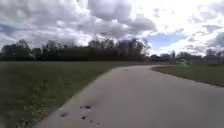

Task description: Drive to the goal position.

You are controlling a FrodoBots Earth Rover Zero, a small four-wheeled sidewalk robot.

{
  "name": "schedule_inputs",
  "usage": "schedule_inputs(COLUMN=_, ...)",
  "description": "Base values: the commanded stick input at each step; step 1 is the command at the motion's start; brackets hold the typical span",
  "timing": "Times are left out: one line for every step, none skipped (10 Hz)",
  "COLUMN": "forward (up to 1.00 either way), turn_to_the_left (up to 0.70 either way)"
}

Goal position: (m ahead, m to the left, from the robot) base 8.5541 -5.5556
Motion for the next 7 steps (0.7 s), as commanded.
schedule_inputs(forward=1.0, turn_to_the_left=0.0)
schedule_inputs(forward=1.0, turn_to_the_left=0.0)
schedule_inputs(forward=1.0, turn_to_the_left=0.0)
schedule_inputs(forward=1.0, turn_to_the_left=0.0)
schedule_inputs(forward=1.0, turn_to_the_left=0.0)
schedule_inputs(forward=1.0, turn_to_the_left=0.0)
schedule_inputs(forward=1.0, turn_to_the_left=-0.04)
